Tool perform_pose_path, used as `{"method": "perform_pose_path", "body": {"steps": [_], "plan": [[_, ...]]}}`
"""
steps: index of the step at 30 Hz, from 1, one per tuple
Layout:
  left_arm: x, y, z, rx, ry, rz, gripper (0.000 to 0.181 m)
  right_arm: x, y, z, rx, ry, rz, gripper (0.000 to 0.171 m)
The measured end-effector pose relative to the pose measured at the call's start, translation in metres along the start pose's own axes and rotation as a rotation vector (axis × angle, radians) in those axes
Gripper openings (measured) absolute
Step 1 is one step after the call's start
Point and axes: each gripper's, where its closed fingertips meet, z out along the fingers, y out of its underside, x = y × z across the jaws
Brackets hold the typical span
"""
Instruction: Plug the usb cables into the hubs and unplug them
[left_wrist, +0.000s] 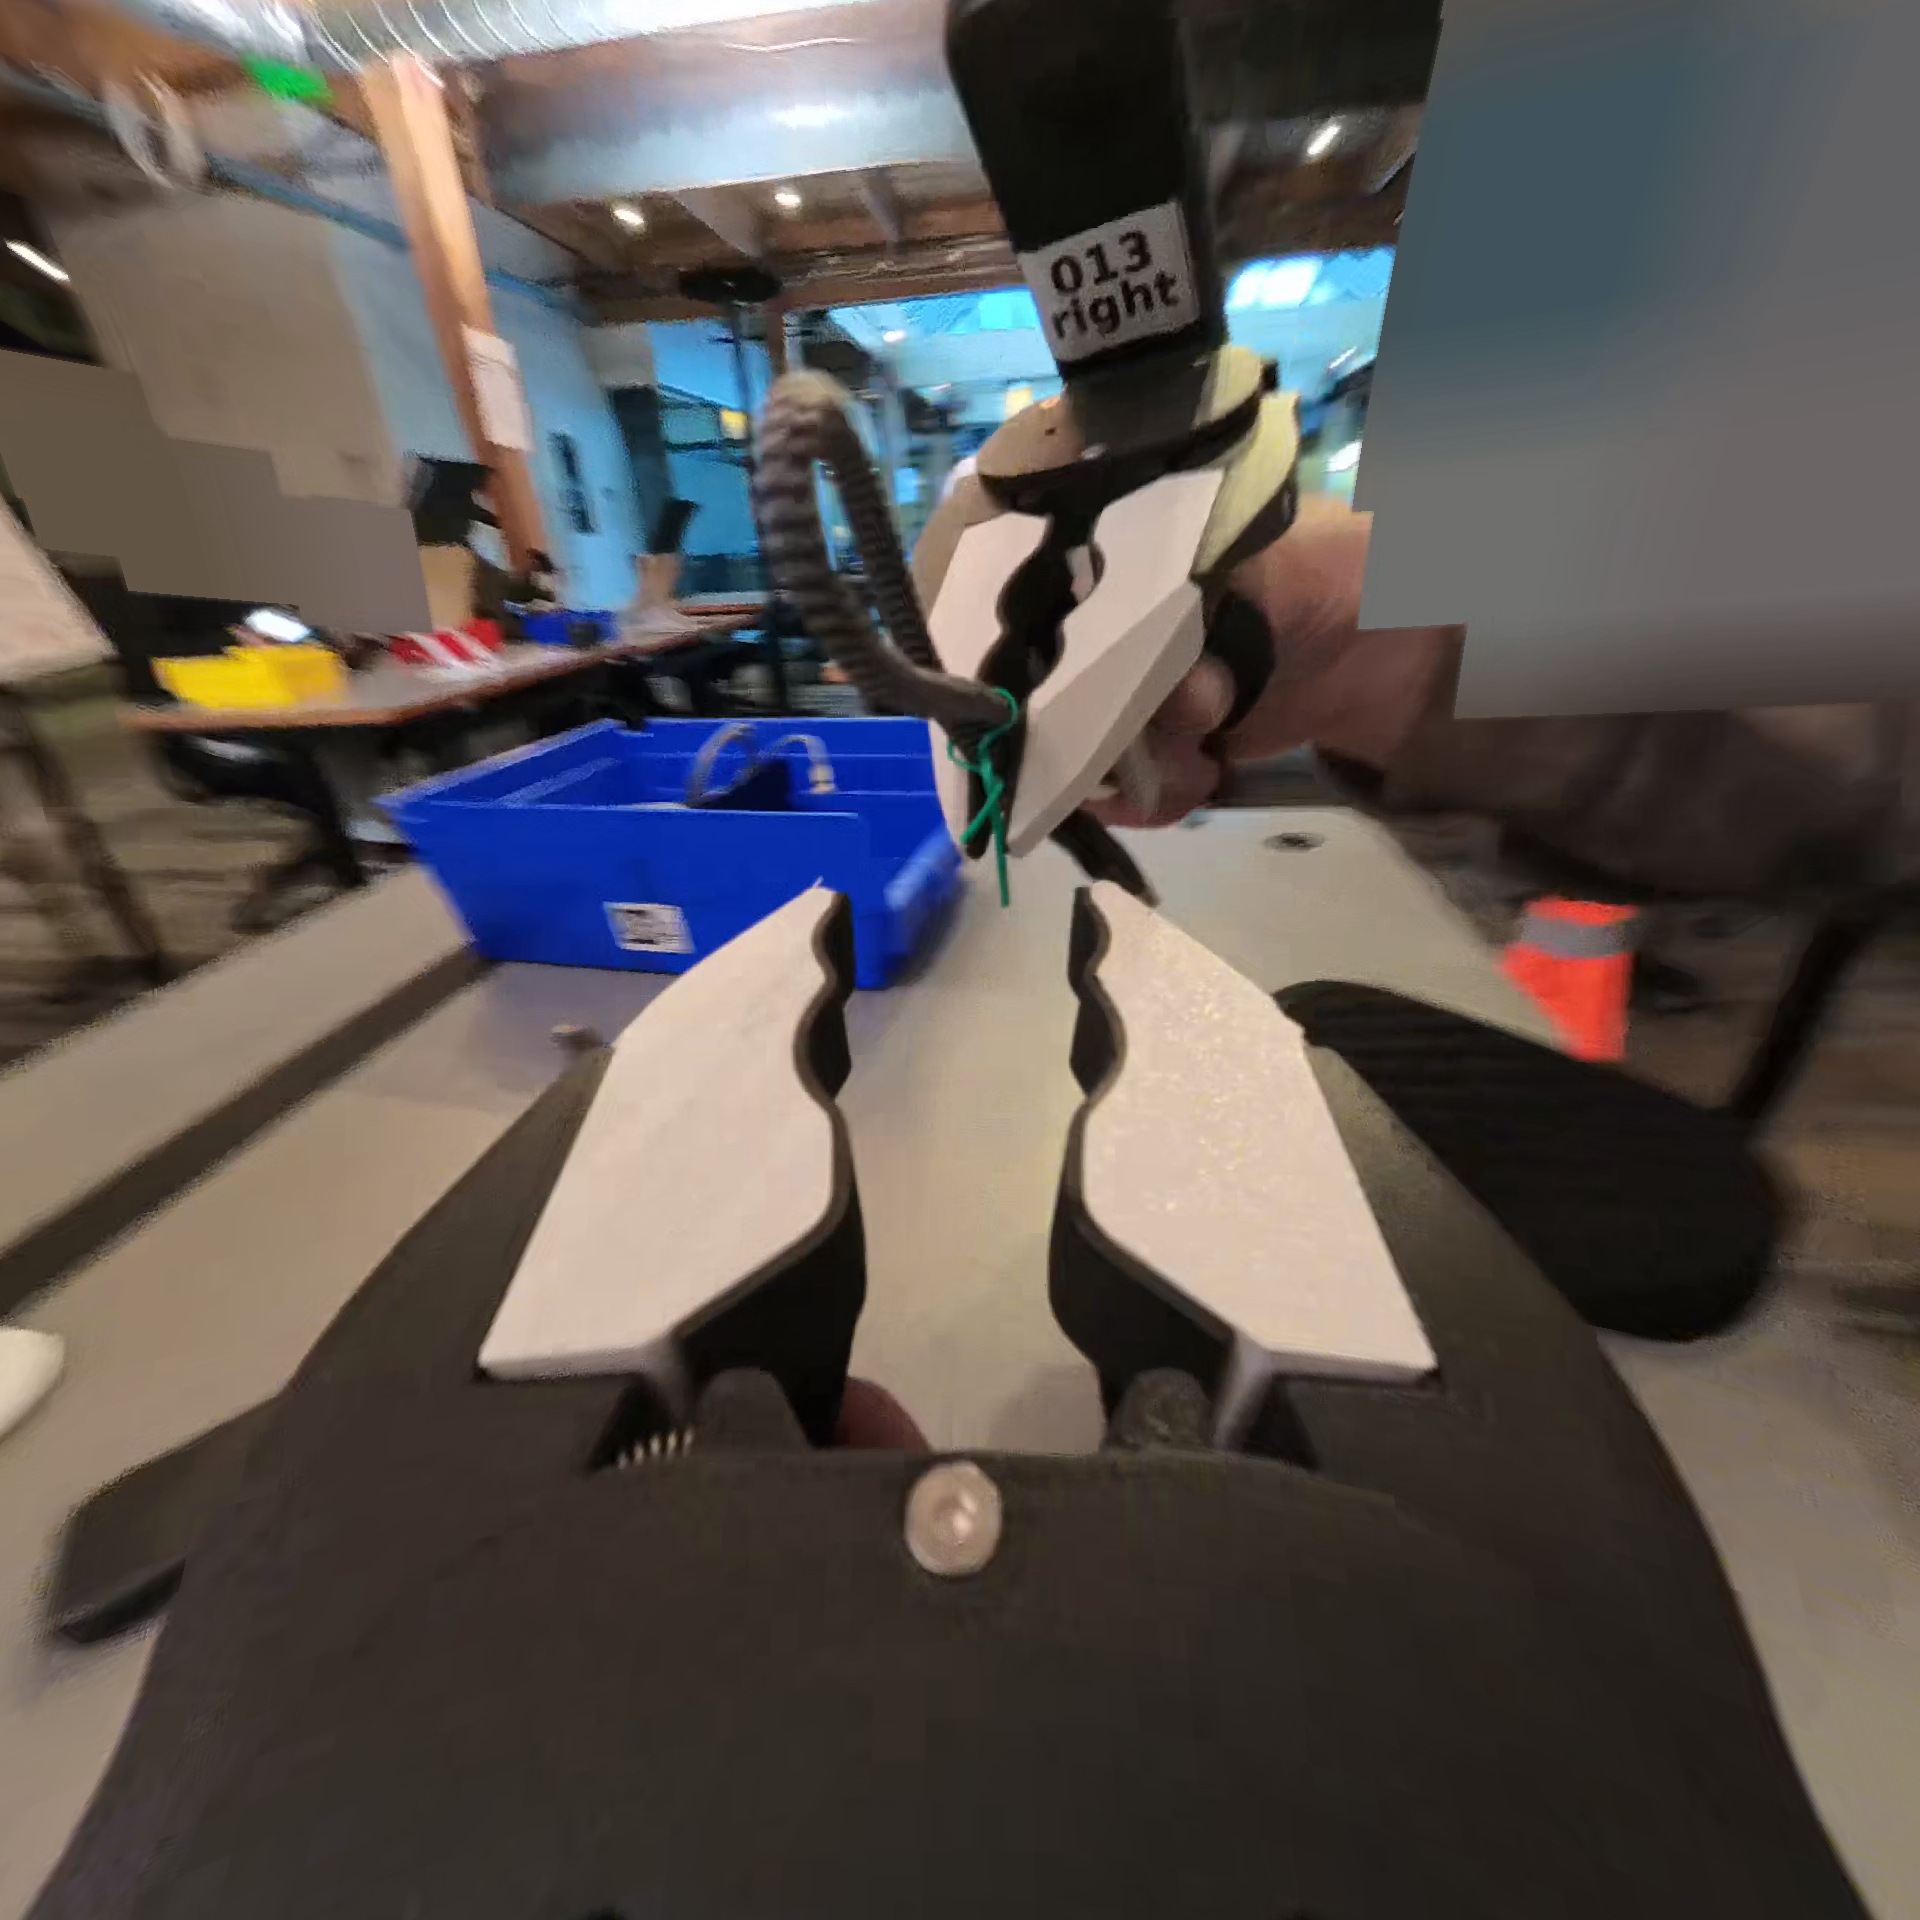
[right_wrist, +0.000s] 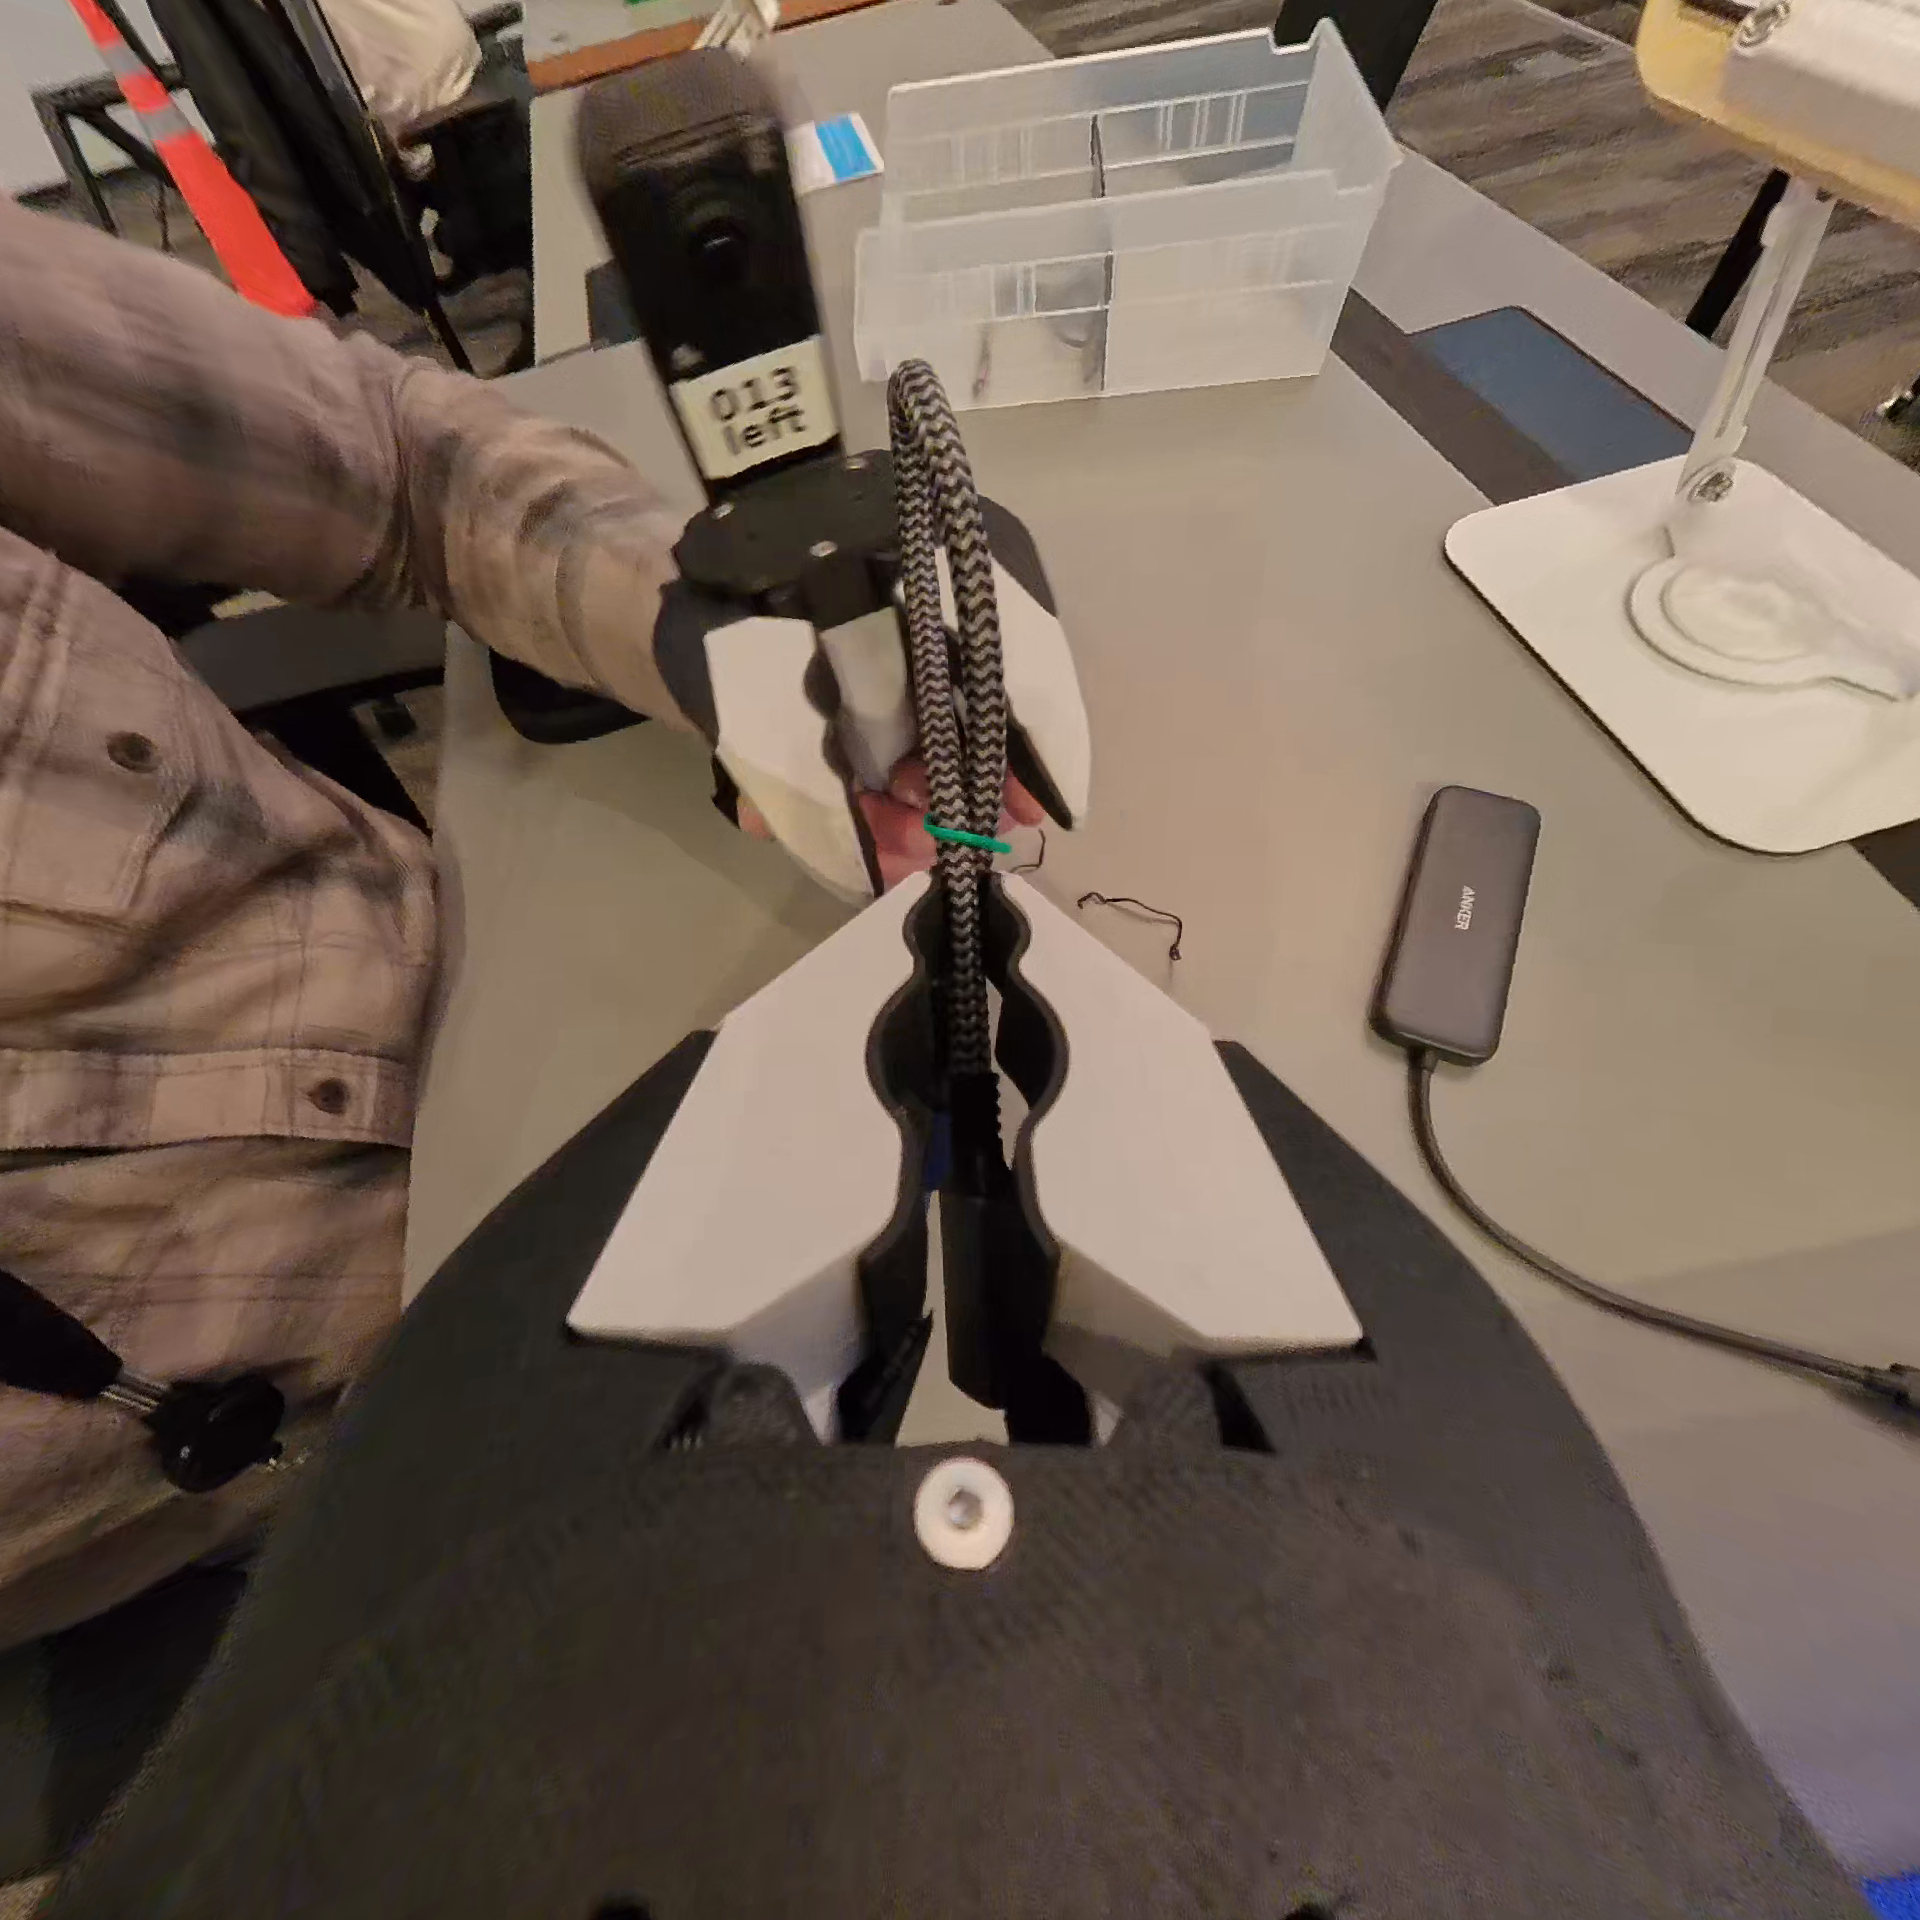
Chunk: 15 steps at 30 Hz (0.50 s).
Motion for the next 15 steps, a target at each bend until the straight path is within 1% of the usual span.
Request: {"method": "perform_pose_path", "body": {"steps": [2,3,5,7,8,9,12,15], "plan": [[-0.009,0.002,0.001,-0.055,-0.158,0.228,0.042,0.001,-0.002,0.0,0.018,-0.009,0.043,0.003],[-0.008,0.002,0.001,-0.061,-0.205,0.363,0.043,0.001,-0.002,0.0,0.024,-0.016,0.06,0.003],[-0.014,0.004,-0.001,-0.106,-0.35,0.634,0.045,0.001,-0.003,0.001,0.033,-0.025,0.087,0.003],[-0.013,0.001,-0.002,-0.11,-0.454,0.894,0.051,0.002,-0.004,0.002,0.038,-0.028,0.11,0.003],[-0.014,0.0,-0.002,-0.126,-0.499,0.994,0.053,0.002,-0.005,0.001,0.044,-0.03,0.116,0.003],[-0.013,-0.002,-0.001,-0.135,-0.528,1.077,0.054,0.001,-0.005,0.001,0.047,-0.034,0.123,0.003],[-0.007,-0.01,0.002,-0.132,-0.577,1.274,0.05,-0.001,-0.007,0.002,0.056,-0.044,0.14,0.003],[-0.008,-0.014,0.004,-0.143,-0.603,1.368,0.045,-0.001,-0.008,0.004,0.065,-0.047,0.162,0.002]]}}
